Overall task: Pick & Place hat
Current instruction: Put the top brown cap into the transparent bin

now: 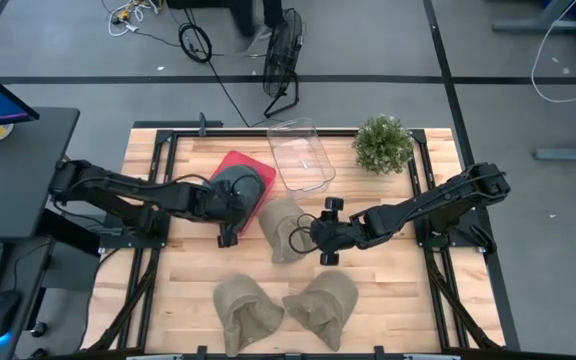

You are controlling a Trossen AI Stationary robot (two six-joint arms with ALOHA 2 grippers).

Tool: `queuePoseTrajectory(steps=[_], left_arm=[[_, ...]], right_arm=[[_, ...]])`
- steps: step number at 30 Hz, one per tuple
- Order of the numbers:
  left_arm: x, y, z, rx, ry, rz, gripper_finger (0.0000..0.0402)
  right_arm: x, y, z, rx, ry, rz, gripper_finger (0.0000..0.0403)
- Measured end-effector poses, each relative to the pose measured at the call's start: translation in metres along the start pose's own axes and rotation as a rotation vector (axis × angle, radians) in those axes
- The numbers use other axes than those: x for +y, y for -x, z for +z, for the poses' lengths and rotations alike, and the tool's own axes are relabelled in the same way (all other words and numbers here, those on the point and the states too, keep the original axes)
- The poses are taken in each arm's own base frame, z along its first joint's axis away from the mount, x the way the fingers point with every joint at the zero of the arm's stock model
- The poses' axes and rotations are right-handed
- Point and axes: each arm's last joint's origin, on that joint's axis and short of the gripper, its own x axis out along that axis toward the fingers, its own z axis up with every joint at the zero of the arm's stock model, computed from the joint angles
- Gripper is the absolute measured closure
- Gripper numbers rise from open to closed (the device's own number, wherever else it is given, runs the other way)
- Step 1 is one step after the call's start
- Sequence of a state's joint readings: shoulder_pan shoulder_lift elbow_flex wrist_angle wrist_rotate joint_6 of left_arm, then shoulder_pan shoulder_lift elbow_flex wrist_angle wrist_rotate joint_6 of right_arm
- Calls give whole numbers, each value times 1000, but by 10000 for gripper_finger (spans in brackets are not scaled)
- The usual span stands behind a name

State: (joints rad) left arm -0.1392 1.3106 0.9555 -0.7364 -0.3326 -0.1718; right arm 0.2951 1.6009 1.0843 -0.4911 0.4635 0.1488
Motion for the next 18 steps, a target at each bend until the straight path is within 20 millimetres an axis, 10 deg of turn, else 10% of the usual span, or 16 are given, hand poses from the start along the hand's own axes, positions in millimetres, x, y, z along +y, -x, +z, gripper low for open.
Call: queuePoseTrajectory(steps=[18], left_arm=[[-3, 5, 8, -110, 89, 65, 275]], right_arm=[[-7, -61, 13, -99, 216, 53, 211]])
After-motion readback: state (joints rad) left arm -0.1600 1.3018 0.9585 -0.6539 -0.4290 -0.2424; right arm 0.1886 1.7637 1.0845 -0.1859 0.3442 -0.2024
